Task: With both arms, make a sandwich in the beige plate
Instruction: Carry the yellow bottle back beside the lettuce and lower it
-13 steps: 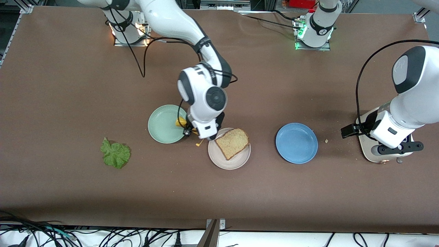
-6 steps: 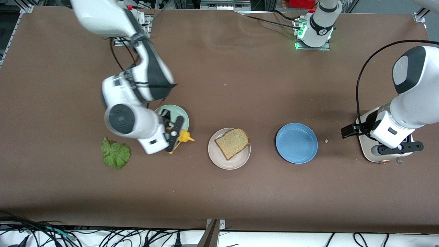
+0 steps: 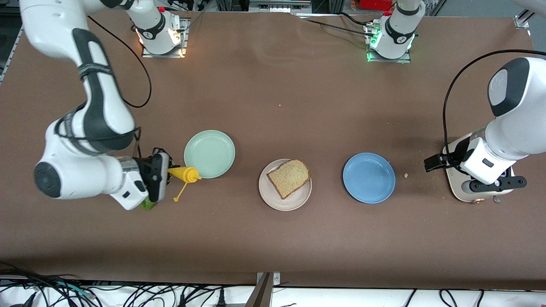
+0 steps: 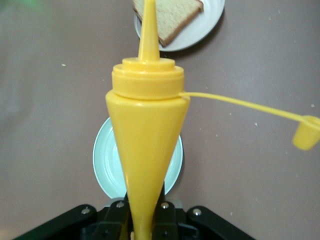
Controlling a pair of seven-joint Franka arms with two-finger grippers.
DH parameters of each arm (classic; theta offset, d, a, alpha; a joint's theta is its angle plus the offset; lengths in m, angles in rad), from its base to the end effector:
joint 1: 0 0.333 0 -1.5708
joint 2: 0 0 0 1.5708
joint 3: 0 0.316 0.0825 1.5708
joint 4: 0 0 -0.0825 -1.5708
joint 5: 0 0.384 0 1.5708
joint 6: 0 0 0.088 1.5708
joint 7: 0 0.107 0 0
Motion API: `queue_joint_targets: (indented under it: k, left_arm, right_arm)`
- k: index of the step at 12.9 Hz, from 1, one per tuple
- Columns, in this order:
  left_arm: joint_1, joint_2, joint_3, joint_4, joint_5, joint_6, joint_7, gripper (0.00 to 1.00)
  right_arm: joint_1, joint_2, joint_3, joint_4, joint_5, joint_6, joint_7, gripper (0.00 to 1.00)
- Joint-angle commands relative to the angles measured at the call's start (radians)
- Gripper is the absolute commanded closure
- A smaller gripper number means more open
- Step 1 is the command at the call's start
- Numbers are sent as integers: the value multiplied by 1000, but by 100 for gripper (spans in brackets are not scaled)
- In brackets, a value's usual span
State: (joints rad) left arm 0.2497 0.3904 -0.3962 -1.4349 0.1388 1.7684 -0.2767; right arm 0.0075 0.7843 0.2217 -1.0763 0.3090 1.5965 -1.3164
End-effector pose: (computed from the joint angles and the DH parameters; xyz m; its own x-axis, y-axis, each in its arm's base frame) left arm 0.6663 -0.0455 0.4810 0.9917 0.1255 -0.0291 0.1257 -0.9921 0.0043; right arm 0.7167 0.1483 0.3600 0.1755 0.9162 0.3603 0.9357 -0.0415 -0.3504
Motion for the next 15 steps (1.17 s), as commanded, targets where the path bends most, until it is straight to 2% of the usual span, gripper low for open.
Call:
queue_joint_targets:
  k: [1, 5, 8, 11, 14, 15]
  left_arm:
    - [11, -1, -7, 2, -24, 2, 30, 1]
    - [11, -2, -7, 2, -24, 2, 30, 1]
    - [10, -2, -7, 2, -24, 2, 27, 1]
    - [10, -2, -7, 2, -25, 0, 24, 1]
    - [10, -2, -7, 2, -24, 0, 24, 1]
    - [10, -2, -7, 2, -24, 0, 25, 1]
  right_arm:
    - [-72, 61, 39, 7, 99, -6, -203, 100]
    - [-150, 169, 39, 58, 199, -84, -463, 100]
    - [-202, 271, 39, 76, 283, -90, -660, 100]
    - [-233, 338, 39, 76, 346, -90, -777, 100]
    - [-264, 403, 38, 76, 477, -104, -912, 100]
    - [-268, 408, 38, 76, 495, -116, -914, 100]
